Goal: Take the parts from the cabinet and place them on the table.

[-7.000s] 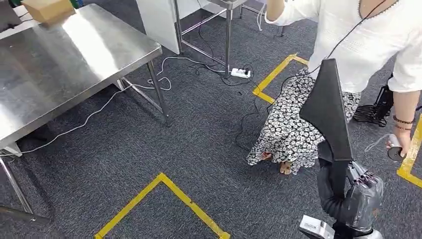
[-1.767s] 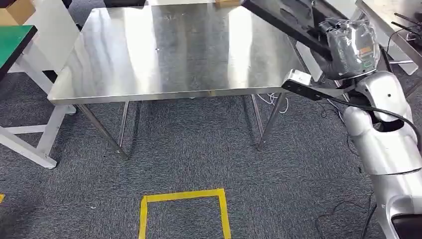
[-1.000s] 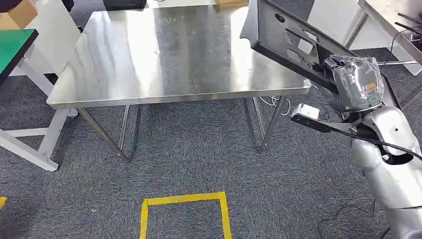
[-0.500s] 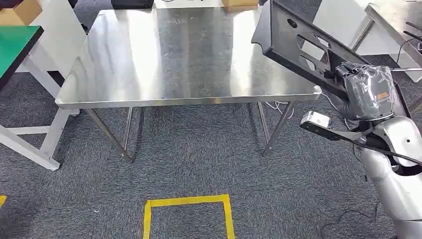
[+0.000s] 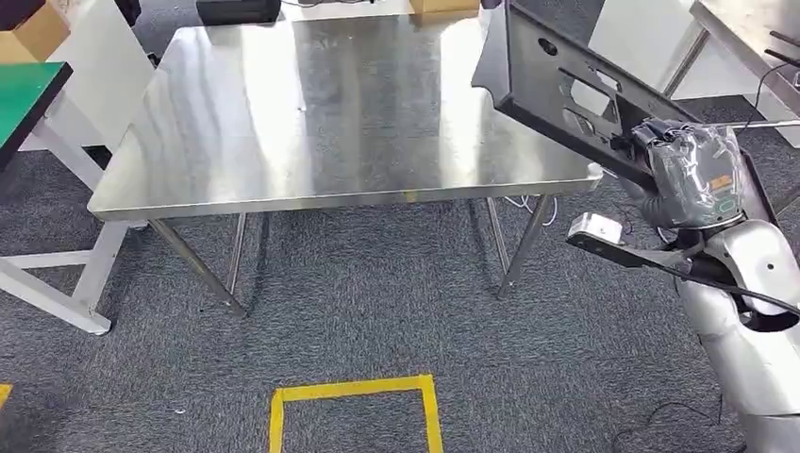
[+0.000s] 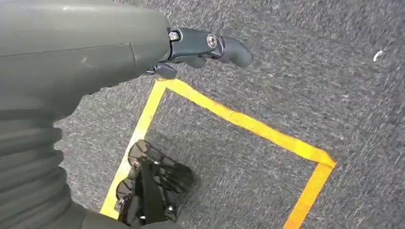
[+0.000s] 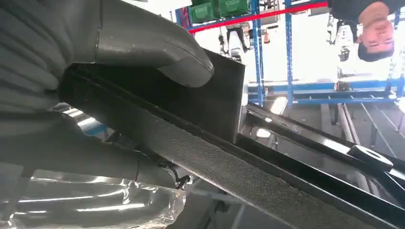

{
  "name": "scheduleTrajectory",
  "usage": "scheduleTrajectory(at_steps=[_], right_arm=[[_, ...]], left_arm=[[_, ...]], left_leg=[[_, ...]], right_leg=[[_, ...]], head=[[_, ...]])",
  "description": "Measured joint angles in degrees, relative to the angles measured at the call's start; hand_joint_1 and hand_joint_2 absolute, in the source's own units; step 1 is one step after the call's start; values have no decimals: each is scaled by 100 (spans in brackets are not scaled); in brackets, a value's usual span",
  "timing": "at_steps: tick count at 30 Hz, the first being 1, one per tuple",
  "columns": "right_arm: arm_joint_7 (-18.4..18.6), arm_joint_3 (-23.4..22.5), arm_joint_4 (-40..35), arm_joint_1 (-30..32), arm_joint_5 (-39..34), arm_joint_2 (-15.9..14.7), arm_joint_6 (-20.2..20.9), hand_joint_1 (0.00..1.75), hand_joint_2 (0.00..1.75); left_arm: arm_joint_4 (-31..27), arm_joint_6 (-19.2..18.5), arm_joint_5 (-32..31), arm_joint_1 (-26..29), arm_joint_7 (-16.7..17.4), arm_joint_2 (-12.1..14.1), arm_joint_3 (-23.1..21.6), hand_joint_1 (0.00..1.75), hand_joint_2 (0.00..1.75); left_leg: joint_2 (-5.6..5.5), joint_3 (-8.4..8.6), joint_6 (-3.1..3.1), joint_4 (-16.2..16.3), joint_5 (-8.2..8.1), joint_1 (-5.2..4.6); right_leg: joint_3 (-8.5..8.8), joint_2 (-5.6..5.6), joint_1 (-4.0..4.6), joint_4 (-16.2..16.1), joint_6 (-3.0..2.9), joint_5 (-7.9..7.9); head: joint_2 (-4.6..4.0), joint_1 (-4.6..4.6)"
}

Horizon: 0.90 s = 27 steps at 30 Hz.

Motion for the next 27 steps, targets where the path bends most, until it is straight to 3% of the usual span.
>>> scheduleTrajectory(at_steps=[1,2,3,5,6,7,8,9,10,12,13,14,16,17,19,20,21,22,24,25,27], right_arm=[[-11,-27,0,0,-18,-2,0,175,175],[-17,-53,-2,5,-46,-11,-5,175,175],[-33,-79,-2,8,-72,-17,-11,175,175],[-61,-116,-2,38,-101,-37,-11,175,175],[-74,-125,-4,58,-116,-46,-11,175,175],[-79,-140,-9,58,-131,-74,-11,175,175],[-81,-166,-20,81,-140,-105,-11,175,175],[-83,-199,-20,60,-149,-120,-11,175,175],[-83,-204,-20,37,-153,-122,-11,175,175],[-83,-206,-20,67,-157,-136,-9,175,175],[-83,-206,-18,103,-155,-136,-5,175,175],[-83,-206,-17,111,-162,-136,2,175,175],[-83,-208,-17,95,-177,-153,20,175,175],[-83,-210,-17,73,-184,-173,43,175,175],[-83,-201,-2,57,-188,-164,59,175,175],[-74,-192,9,72,-157,-153,76,175,175],[-68,-190,20,81,-142,-144,79,175,175],[-66,-193,24,81,-140,-135,76,175,175],[-66,-197,26,73,-129,-133,76,175,175],[-66,-199,26,73,-131,-133,76,175,175],[-66,-201,26,97,-131,-131,76,175,175]], left_arm=[[0,18,0,0,2,2,0,0,175],[0,37,0,0,7,9,0,0,175],[0,48,0,-2,20,37,0,0,175],[0,64,-7,-3,31,28,0,0,175],[-2,66,-7,-3,33,44,2,0,175],[-2,68,-4,-6,35,46,4,0,175],[-2,70,-4,-1,42,42,2,0,175],[-2,70,-4,-3,42,20,2,0,175],[-2,63,-7,-6,48,17,4,0,175],[-2,59,-7,-9,52,7,4,0,175],[-2,59,-7,-7,52,0,4,0,175],[0,59,-7,-7,52,0,4,0,175],[0,59,-2,-6,52,-9,7,0,175],[-2,50,0,-6,50,-13,7,0,175],[-2,48,-2,-5,46,18,9,0,175],[0,46,-4,-6,46,9,9,0,175],[-2,46,-7,-2,44,9,9,0,175],[-2,46,-7,-3,46,11,9,0,175],[-2,44,-13,-4,44,22,9,0,175],[-2,44,-18,-7,44,24,9,0,175],[-2,44,-35,-3,44,22,9,0,175]], left_leg=[[-3,234,55,-534,309,-9],[-8,453,148,-1032,557,-37],[7,540,219,-1155,464,-57],[20,529,264,-1201,431,-103],[23,532,300,-1214,414,-124],[22,619,350,-1354,440,-135],[31,779,333,-1535,528,-56],[26,859,383,-1632,542,-80],[25,873,396,-1633,547,-86],[22,891,398,-1623,503,-105],[6,897,381,-1609,474,-110],[-1,912,365,-1591,445,-110],[-12,938,314,-1504,360,-97],[-22,931,253,-1375,254,-97],[-21,872,182,-1223,127,-161],[-26,859,180,-1224,116,-164],[-17,861,185,-1223,105,-157],[-13,860,168,-1190,75,-135],[-1,783,78,-953,-80,-96],[0,571,28,-539,-281,-74],[2,55,-15,351,-611,-38]], right_leg=[[46,7,11,-4,8,-25],[73,9,2,-18,15,-45],[82,11,31,-23,34,-57],[69,17,12,-50,78,-65],[87,15,5,-99,112,-67],[141,14,51,-173,170,-56],[106,-8,57,-84,158,-96],[1,-15,74,165,123,-205],[-192,-14,63,561,87,-351],[-740,-14,56,1411,83,-615],[-944,-16,43,1631,127,-609],[-944,-18,37,1509,181,-487],[-635,-29,-1,721,320,-48],[-311,-71,-42,0,401,262],[-286,-35,11,34,243,192],[-286,-37,-7,72,180,173],[-292,-32,8,84,155,159],[-293,-13,-32,81,141,155],[-241,-2,-43,76,94,127],[-225,0,-36,77,74,111],[-205,0,-14,79,46,84]], head=[[0,0],[0,0],[0,33],[0,13],[0,17],[0,4],[0,41],[0,53],[0,46],[0,79],[0,76],[0,81],[0,79],[0,85],[0,114],[0,81],[0,48],[0,44],[0,26],[0,26],[0,24]])
